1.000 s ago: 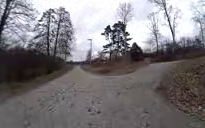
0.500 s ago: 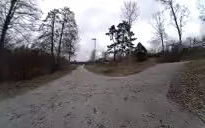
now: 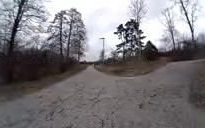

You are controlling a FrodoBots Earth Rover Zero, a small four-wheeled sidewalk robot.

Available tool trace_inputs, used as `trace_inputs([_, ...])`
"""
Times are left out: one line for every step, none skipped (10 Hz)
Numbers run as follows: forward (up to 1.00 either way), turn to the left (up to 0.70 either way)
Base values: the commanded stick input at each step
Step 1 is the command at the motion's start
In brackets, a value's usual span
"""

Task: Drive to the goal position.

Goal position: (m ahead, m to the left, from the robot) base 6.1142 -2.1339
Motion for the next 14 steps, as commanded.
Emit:
trace_inputs([0.70, 0.00])
trace_inputs([0.70, 0.00])
trace_inputs([0.70, 0.00])
trace_inputs([0.70, 0.00])
trace_inputs([0.70, 0.00])
trace_inputs([0.70, 0.00])
trace_inputs([0.70, 0.00])
trace_inputs([0.70, 0.00])
trace_inputs([0.70, 0.00])
trace_inputs([0.70, 0.00])
trace_inputs([0.70, 0.00])
trace_inputs([0.70, 0.00])
trace_inputs([0.70, 0.00])
trace_inputs([0.70, 0.00])
